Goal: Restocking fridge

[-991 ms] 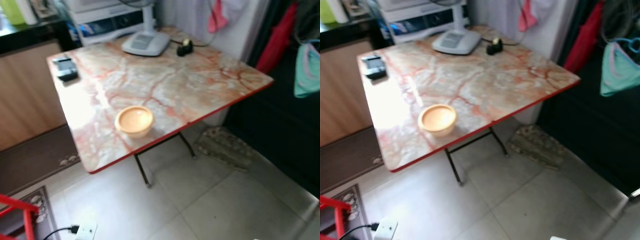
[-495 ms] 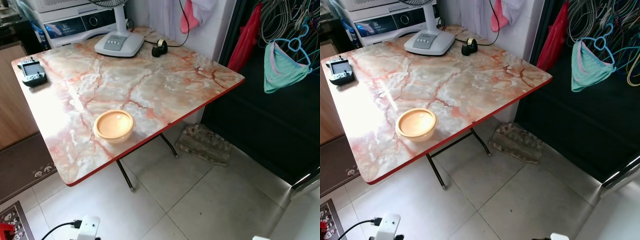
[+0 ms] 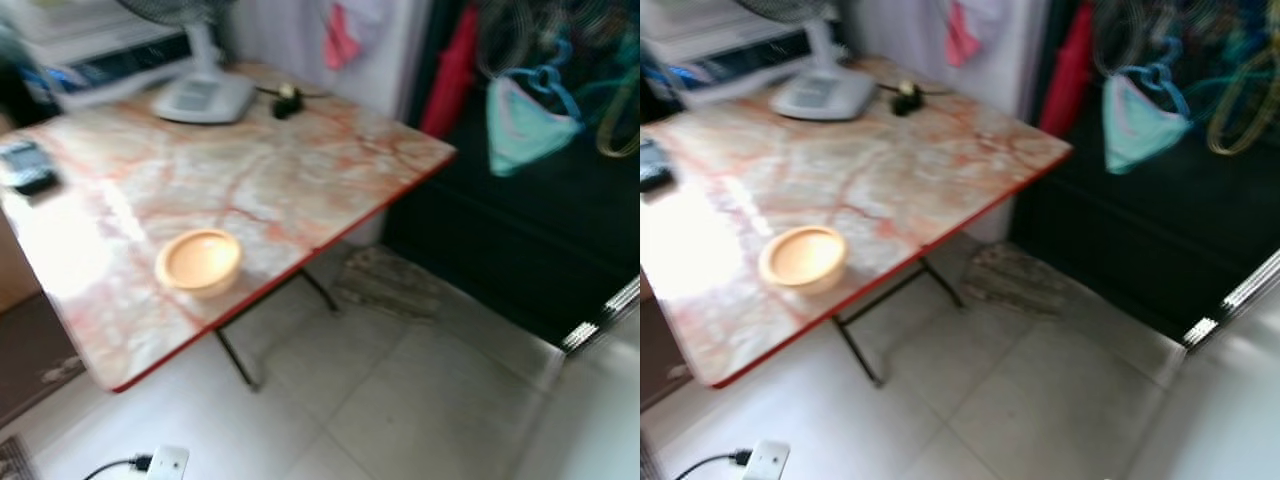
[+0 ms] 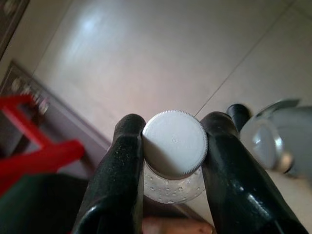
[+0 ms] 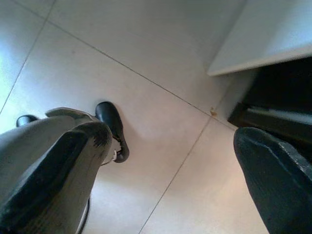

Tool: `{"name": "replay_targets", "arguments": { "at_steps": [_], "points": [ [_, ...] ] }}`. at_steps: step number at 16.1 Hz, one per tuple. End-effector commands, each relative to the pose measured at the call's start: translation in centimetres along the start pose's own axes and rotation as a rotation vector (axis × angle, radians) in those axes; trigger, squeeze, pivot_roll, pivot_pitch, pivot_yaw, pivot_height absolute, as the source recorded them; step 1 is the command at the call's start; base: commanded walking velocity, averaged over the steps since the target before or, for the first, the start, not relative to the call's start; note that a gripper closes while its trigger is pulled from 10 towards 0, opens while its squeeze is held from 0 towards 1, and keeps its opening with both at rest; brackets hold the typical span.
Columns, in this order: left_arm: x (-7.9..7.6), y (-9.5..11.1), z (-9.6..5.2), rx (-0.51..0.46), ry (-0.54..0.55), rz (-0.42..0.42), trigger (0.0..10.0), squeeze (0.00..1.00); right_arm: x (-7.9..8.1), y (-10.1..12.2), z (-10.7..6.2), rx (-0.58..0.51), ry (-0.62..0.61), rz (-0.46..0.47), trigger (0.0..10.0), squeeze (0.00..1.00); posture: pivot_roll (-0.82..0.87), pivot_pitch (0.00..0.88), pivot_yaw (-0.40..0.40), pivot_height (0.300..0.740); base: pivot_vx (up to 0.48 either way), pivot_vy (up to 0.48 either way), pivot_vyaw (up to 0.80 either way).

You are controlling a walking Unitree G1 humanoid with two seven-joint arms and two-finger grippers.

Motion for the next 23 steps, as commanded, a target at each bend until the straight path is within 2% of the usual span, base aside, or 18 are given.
{"name": "replay_targets", "arguments": {
  "at_steps": [1,3,10,15,23],
  "points": [
    [-0.1,-0.5,-0.1,0.014,-0.005,0.012,10.0,0.0,-0.2,-0.3,-0.1,0.004,-0.006,0.011,10.0,0.0,0.15,0.052,0.007,0.74,0.0,-0.319,-0.8],
    [-0.3,-0.5,-0.1,0.019,-0.003,-0.02,10.0,0.0,-0.3,-0.1,-0.1,0.0,-0.007,0.013,10.0,0.0,0.15,0.057,-0.001,0.74,0.0,0.0,-0.8],
    [0.1,-2.4,-0.4,0.059,0.001,-0.014,10.0,0.0,-0.2,-0.2,0.0,0.006,-0.005,0.016,10.0,0.0,0.13,0.072,0.015,0.74,0.0,0.0,-0.8],
    [0.1,-1.0,-0.1,0.033,-0.007,-0.011,10.0,0.0,-0.1,-0.1,0.0,0.0,-0.001,0.025,10.0,0.0,0.13,0.084,0.017,0.74,0.0,0.0,-0.8],
    [-0.3,-1.4,-0.2,0.052,-0.025,-0.009,10.0,0.0,-0.2,-0.3,-0.1,0.004,-0.002,0.022,10.0,0.0,0.13,0.092,0.017,0.74,0.0,0.0,-0.8]
  ]
}}
Point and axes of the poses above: a point about 5 cm out from each wrist's last joint towards the gripper, its own z axis pointing out of the wrist towards the gripper, its own y axis along the axis of the wrist's last joint, x = y × z, the point moved 6 cm from there along z, pointing out of the wrist towards the gripper, and after that the axes turned 1 degree about -z, right-handed, at the moved point
